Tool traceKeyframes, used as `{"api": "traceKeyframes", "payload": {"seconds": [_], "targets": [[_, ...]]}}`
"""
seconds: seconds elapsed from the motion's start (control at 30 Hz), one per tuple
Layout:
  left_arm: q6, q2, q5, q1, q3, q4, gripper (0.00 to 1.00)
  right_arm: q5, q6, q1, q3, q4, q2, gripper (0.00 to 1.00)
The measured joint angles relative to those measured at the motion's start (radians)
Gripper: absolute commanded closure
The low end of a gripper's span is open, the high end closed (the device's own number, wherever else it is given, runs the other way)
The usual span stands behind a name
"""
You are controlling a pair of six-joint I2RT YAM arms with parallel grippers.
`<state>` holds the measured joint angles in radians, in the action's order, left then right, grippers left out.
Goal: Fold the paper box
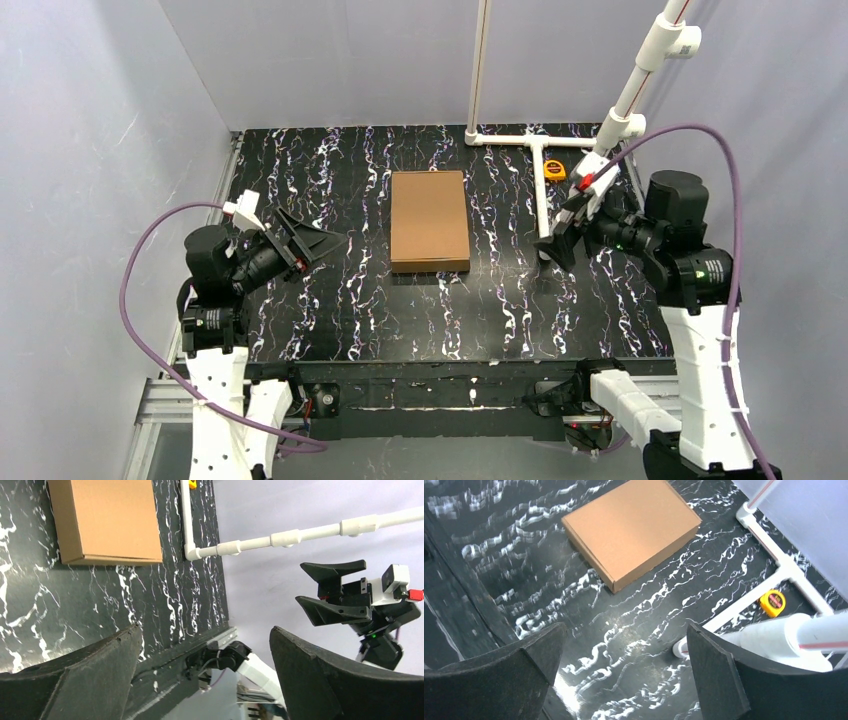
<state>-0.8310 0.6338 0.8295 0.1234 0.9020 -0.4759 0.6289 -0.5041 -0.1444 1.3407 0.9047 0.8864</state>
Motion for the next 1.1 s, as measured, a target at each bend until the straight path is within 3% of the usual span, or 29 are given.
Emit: {"api": "traceKeyframes", "payload": {"seconds": [0.13, 0.3, 0.5, 0.7, 1.1], "targets": [[-0.043, 0.018, -0.011, 0.000, 0.035, -0.077, 0.02, -0.049, 0.209, 0.053, 0.000, -0.089, -0.032, 0.01], [-0.051, 0.048, 0.013, -0.013, 0.082, -0.105, 0.02, -0.106, 0.340, 0.087, 0.000, -0.143, -0.052, 0.02], [0.056, 0.046, -0.013, -0.165, 0.190, -0.125, 0.02, -0.055, 0.367, 0.137, 0.000, -0.149, -0.053, 0.02], [0.301, -0.023, -0.212, -0.250, 0.387, -0.250, 0.02, 0.008, 0.387, 0.197, 0.000, -0.154, -0.039, 0.02], [0.420, 0.026, -0.312, -0.257, 0.332, -0.328, 0.02, 0.022, 0.428, 0.229, -0.011, -0.175, -0.027, 0.02]]}}
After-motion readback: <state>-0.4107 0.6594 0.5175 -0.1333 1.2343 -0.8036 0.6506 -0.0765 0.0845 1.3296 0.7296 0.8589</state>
